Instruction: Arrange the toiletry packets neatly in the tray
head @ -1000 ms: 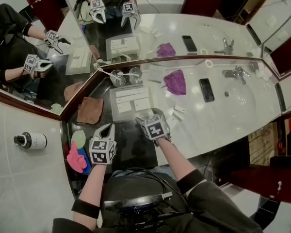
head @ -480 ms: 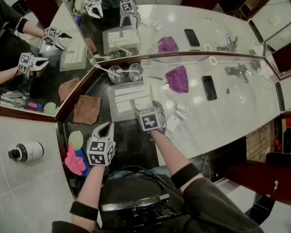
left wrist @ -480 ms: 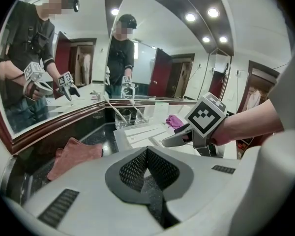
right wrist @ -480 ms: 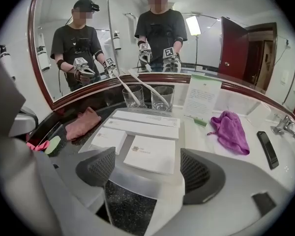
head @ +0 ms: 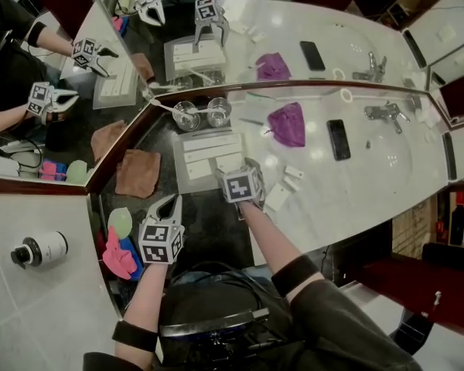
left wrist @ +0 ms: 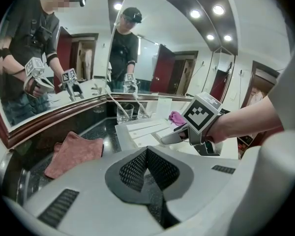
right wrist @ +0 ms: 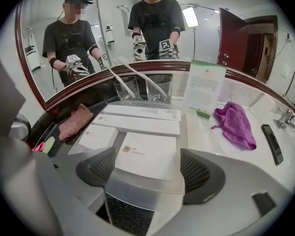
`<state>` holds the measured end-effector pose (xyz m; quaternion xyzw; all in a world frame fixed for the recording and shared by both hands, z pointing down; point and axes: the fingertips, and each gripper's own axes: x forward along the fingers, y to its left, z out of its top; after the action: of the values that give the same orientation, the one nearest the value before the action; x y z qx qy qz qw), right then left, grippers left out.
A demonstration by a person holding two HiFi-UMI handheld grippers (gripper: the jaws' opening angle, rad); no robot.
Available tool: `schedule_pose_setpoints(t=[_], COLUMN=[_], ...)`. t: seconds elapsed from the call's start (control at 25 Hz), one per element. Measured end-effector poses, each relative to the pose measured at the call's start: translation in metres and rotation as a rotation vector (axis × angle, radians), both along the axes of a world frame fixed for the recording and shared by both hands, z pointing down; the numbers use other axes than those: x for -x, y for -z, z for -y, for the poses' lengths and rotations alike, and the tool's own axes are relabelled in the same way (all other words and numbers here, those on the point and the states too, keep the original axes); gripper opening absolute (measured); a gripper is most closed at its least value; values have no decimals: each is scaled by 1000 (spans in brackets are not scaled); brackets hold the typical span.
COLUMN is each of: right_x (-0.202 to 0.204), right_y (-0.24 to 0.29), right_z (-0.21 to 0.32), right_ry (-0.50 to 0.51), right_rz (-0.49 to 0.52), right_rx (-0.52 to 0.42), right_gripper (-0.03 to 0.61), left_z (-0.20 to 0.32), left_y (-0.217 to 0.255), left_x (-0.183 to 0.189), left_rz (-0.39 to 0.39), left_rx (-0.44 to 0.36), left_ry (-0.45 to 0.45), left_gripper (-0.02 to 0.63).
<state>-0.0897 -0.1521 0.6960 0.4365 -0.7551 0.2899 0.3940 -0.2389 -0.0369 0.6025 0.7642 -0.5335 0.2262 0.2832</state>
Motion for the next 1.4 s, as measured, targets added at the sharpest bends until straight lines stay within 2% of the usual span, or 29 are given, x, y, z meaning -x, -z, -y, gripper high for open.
schedule_pose_setpoints(t=[0.2, 0.32, 0.48, 0.72, 1.0, 1.4], right_x=[0, 0, 2, -1, -3, -12], right_y=[-2, 0, 1, 4, 20, 82], right_z=[2, 3, 3, 1, -3, -28], right_ry=[-4, 3, 23, 37, 52, 214], right_rz=[-8, -1, 14, 2, 45, 163], right_rx=[9, 15, 15, 5, -18, -148], right_gripper=[445, 396, 382, 377, 377, 377], left_z=[-1, -2, -5, -9, -10, -20], left_y=[-2, -4, -8, -8, -2, 20], left_x=[2, 1, 0, 0, -1, -32], left_rz=[-3, -4, -3, -2, 12, 9], left_rx=[9, 15, 20, 30, 18, -22], left_ry=[6, 6, 3, 1, 0, -6], left_gripper=[2, 2, 2, 2, 2, 2])
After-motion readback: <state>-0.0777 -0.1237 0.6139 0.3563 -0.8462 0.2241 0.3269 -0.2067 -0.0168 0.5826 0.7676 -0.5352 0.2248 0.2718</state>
